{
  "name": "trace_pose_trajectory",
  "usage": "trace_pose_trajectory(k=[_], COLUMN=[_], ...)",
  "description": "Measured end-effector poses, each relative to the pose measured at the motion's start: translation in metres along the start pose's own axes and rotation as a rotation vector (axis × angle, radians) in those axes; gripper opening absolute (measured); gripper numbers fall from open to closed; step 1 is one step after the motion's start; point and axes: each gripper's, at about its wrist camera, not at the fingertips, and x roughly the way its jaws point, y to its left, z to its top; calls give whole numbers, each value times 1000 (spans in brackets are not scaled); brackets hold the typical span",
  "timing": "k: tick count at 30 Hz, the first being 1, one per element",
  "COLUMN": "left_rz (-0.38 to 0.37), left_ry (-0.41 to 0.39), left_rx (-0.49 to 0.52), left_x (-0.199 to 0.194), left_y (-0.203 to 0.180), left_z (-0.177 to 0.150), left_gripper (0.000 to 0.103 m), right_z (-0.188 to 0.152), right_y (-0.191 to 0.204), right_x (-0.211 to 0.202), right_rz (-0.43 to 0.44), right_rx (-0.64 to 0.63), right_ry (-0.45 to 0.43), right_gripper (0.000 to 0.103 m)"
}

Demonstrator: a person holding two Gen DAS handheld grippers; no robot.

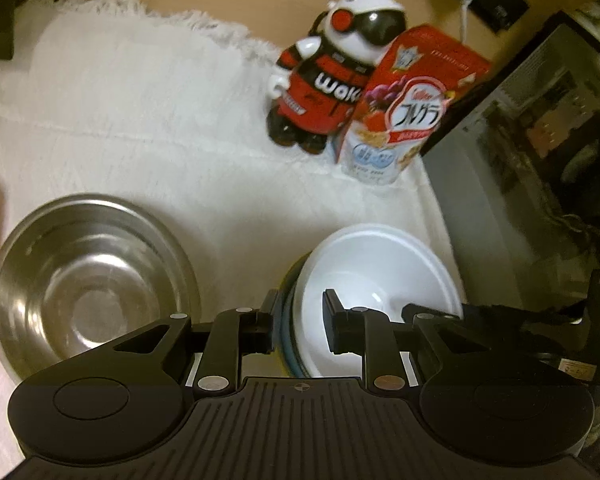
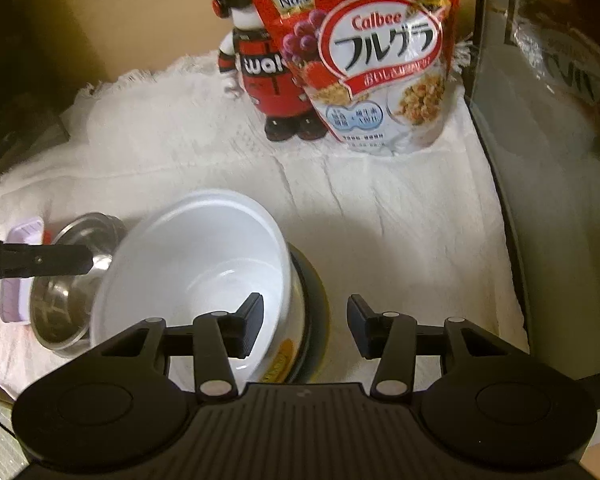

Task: Organize plates and bowls
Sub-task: 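Open the left tool to release the white bowl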

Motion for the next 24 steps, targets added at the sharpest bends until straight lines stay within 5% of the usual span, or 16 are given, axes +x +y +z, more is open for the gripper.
trace_pose_trajectory(k=[5,11,13,17,24], left_rz=[17,62,100,116,95], left_ry=[4,-24,-11,5,54], left_rx=[10,156,154,109,81], left_x=[7,10,16,25,38], left_y=[-3,-32,-30,-18,-12], left_z=[-3,-13,-14,-12,-8], left_gripper=[25,28,29,51,49], right_z=[-2,-4,-3,-1,-3], right_y=[-7,-19,-20,-17,-18], right_x=[20,35,39,41,44], right_rz=[-18,-27,-29,-41,-17], right_rx=[12,51,57,44,52], right_ry=[40,76,80,70,81], right_gripper=[46,50,50,51,51])
